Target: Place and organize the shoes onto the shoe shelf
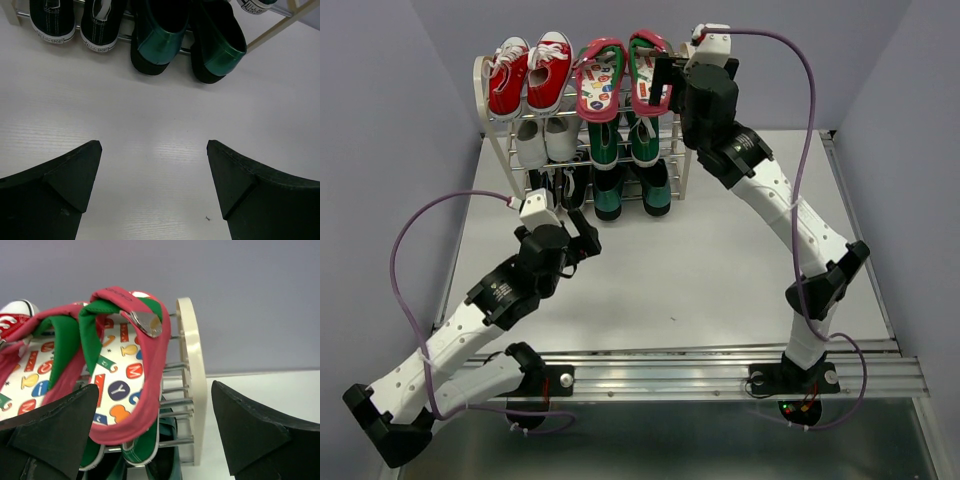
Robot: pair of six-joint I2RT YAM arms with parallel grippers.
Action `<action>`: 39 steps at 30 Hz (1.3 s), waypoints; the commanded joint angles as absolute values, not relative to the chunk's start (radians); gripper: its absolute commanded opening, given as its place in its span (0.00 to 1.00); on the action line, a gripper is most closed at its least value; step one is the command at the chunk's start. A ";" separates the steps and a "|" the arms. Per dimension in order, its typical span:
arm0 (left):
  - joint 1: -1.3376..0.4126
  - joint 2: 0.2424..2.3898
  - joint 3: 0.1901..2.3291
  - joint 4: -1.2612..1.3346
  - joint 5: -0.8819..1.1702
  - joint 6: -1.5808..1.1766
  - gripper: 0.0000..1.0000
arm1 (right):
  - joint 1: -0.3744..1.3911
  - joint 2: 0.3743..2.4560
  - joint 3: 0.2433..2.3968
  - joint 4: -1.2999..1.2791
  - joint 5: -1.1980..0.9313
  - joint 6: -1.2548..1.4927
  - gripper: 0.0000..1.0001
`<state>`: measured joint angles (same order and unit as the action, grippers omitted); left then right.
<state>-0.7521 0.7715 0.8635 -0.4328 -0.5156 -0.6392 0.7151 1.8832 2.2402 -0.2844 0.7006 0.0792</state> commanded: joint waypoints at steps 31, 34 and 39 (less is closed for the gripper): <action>-0.540 1.308 1.537 -0.127 -0.468 -0.350 0.40 | 0.494 1.885 2.143 -0.403 0.272 0.166 0.66; -0.526 1.347 1.574 -0.126 -0.447 -0.339 0.39 | 0.494 1.901 2.154 -0.400 0.275 0.167 0.55; -0.517 1.396 1.614 -0.118 -0.417 -0.322 0.39 | 0.494 1.888 2.137 -0.387 0.267 0.163 0.48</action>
<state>-0.5217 1.3838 1.5486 -0.1673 -0.4458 -0.3584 0.4980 1.8942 2.1136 -0.4110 0.2913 0.1761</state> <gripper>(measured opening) 0.392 0.494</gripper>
